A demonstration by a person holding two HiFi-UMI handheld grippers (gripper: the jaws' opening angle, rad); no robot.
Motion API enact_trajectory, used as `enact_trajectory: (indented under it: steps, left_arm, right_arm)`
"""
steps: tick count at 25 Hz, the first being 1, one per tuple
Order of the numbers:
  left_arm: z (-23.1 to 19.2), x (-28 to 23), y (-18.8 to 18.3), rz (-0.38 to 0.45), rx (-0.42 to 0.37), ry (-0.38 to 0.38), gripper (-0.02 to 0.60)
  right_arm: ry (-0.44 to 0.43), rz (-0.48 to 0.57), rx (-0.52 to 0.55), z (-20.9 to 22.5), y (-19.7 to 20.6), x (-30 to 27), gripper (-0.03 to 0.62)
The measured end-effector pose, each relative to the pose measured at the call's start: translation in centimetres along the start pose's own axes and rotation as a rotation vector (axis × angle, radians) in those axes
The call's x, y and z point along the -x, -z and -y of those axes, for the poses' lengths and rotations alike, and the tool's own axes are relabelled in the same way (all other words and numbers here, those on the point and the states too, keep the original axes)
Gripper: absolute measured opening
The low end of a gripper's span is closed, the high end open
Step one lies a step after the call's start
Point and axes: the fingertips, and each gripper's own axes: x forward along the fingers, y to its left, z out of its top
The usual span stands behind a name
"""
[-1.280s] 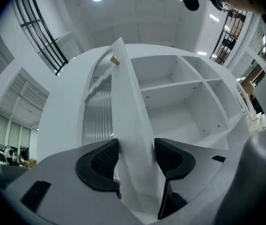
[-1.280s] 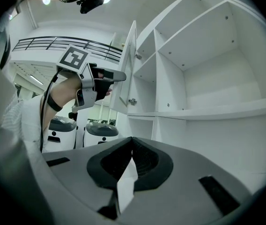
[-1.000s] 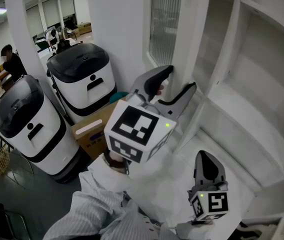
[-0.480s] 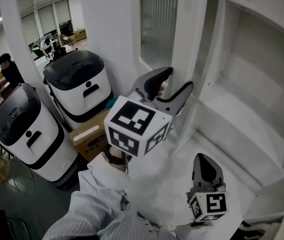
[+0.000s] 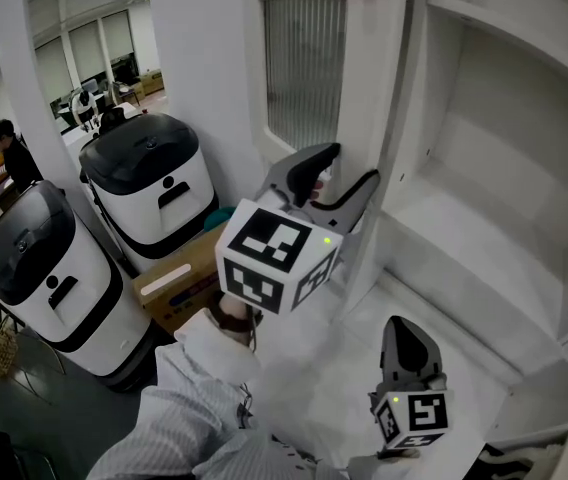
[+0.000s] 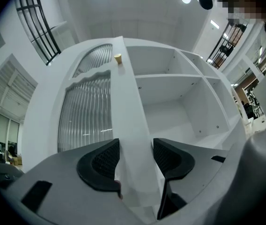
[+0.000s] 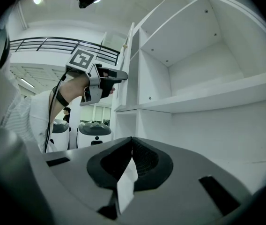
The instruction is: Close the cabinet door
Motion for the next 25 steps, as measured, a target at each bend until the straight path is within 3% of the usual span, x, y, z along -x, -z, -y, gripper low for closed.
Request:
enact_trajectory:
  steps: [25]
  left_arm:
    - [0.2,-4.4,0.7,-0.007,-0.019,-0.017,0.222]
  right_arm:
    - [0.055,-0.008,-0.005,2.9,0.5,0.9,0.012]
